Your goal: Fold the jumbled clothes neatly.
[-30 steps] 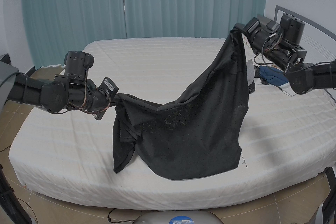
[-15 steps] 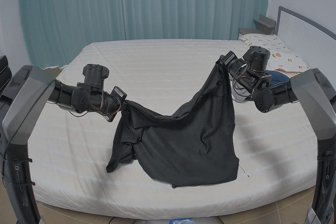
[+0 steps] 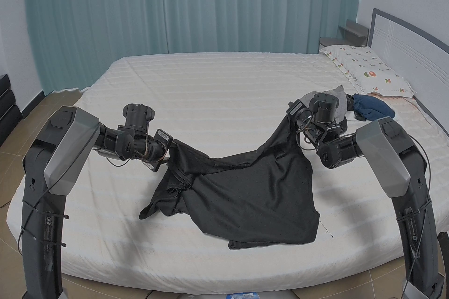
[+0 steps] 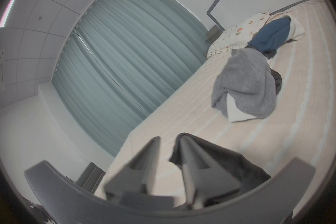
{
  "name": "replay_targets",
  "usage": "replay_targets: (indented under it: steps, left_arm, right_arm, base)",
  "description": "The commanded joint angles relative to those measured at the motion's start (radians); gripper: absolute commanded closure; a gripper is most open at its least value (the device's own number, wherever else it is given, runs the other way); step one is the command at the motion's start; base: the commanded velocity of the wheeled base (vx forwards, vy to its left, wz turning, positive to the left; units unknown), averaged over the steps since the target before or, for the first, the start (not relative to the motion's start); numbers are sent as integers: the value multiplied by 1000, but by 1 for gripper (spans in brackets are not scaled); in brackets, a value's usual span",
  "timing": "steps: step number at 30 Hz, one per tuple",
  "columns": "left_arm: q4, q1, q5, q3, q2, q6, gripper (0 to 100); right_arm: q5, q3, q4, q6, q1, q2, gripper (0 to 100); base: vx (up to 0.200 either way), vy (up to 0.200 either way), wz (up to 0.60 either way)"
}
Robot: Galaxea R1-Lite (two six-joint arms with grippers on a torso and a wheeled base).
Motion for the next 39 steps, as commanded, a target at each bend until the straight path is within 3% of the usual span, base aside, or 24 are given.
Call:
replay_targets:
  steps: [1, 6, 10, 13, 18, 22, 25, 29, 35, 39]
  left_arm:
    - [-1, 2, 0, -5, 15, 0, 0]
    - [-8, 34, 74, -51, 5, 3, 0]
    - [-13, 53, 144, -138, 23, 1, 0]
    - [-14, 65, 178, -206, 40, 1, 0]
    - [-18, 77, 187, -325, 81, 10, 0]
    - [-54, 83, 195, -325, 104, 66, 0]
    - [-110, 88, 244, -325, 155, 119, 0]
    - [-214, 100, 309, -325, 180, 119, 0]
    - [-168, 106, 304, -285, 163, 118, 0]
    - [-142, 112, 238, -192, 98, 115, 0]
  right_arm:
    - [-1, -3, 0, -1, -2, 40, 0]
    - [24, 176, 59, -4, -89, -55, 0]
    - [119, 319, 69, 1, -146, -149, 0]
    - [139, 373, 63, 32, -180, -192, 0]
    - [154, 380, 66, 145, -211, -218, 0]
    - [168, 434, 66, 153, -218, -218, 0]
    - [190, 477, 65, 157, -217, -221, 0]
    - [194, 526, 63, 159, -208, -229, 0]
    - [225, 613, 63, 159, -197, -268, 0]
    - [275, 687, 51, 159, -195, -305, 0]
  base:
    - [0, 0, 0]
    - [0, 0, 0]
    - [0, 0, 0]
    - [0, 0, 0]
    - [0, 0, 0]
    - [0, 0, 0]
    - [0, 0, 0]
    - [0, 0, 0]
    - [0, 0, 0]
    - [0, 0, 0]
